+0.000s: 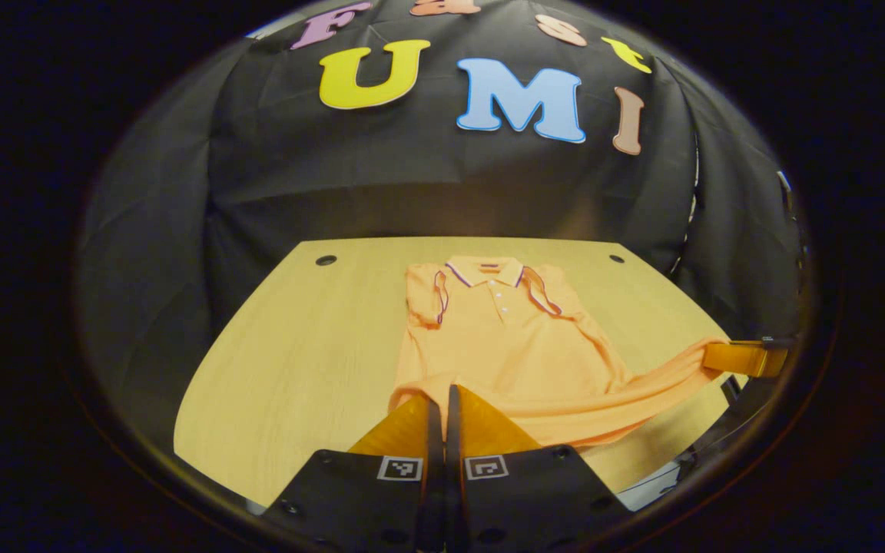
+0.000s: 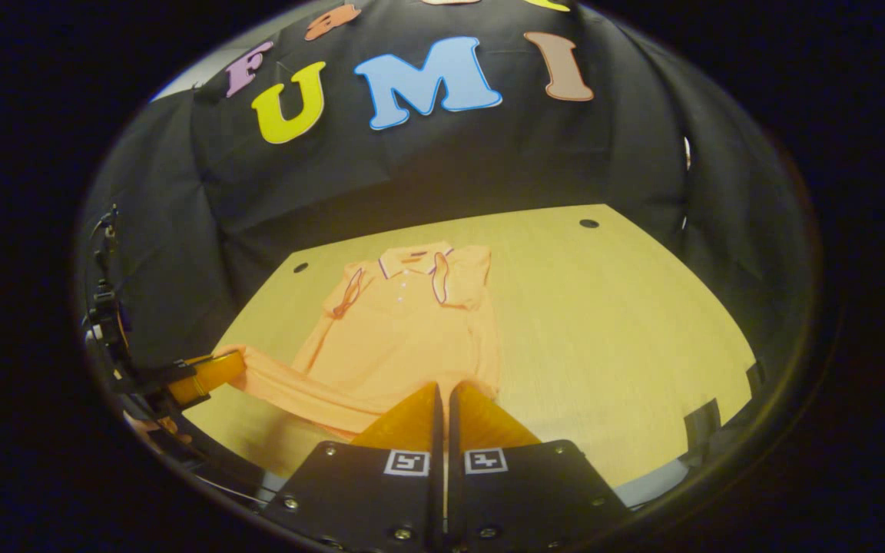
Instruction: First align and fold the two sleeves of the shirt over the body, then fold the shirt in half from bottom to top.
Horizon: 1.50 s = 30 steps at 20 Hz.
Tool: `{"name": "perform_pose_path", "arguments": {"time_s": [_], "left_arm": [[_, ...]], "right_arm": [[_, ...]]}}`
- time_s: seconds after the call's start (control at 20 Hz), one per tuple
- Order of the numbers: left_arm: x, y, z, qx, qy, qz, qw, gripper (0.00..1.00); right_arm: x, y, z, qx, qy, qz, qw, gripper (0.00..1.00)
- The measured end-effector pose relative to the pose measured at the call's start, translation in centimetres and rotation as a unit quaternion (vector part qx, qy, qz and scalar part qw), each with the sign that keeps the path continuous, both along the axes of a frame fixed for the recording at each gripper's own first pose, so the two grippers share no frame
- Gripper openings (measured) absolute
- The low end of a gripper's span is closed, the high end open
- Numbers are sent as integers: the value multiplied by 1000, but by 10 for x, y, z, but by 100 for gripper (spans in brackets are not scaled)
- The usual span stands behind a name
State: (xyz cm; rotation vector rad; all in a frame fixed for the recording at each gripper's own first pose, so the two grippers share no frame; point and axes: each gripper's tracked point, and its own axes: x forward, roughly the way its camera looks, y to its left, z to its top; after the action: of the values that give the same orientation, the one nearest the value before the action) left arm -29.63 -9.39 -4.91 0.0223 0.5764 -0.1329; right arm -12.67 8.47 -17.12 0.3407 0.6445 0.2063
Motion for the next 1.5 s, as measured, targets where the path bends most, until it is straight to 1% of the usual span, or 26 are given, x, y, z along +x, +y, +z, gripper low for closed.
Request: {"name": "perform_pose_path", "arguments": {"time_s": [0.1,0.35,0.5,0.7,0.85,1.1,1.25,1.5], "left_arm": [[27,0,5,-6,-4,-3,1000,6],[96,6,20,-18,-17,-15,1000,6],[134,9,28,-24,-26,-29,999,6],[186,7,26,-29,-29,-51,998,7],[222,7,22,-27,-36,-58,997,6],[279,6,15,-3,-58,-62,996,7],[305,6,8,5,-65,-60,996,6],[341,3,-5,-3,-80,-47,996,6]], "right_arm": [[23,1,10,6,-6,-6,1000,2],[82,4,32,-2,-22,-31,999,2],[116,9,42,-5,-24,-46,999,2],[165,9,52,-34,-32,-67,997,3],[201,10,54,-52,-36,-73,995,2],[261,14,47,-67,-40,-68,995,2],[289,16,37,-78,-42,-62,994,2],[328,16,22,-79,-44,-67,994,2]]}}
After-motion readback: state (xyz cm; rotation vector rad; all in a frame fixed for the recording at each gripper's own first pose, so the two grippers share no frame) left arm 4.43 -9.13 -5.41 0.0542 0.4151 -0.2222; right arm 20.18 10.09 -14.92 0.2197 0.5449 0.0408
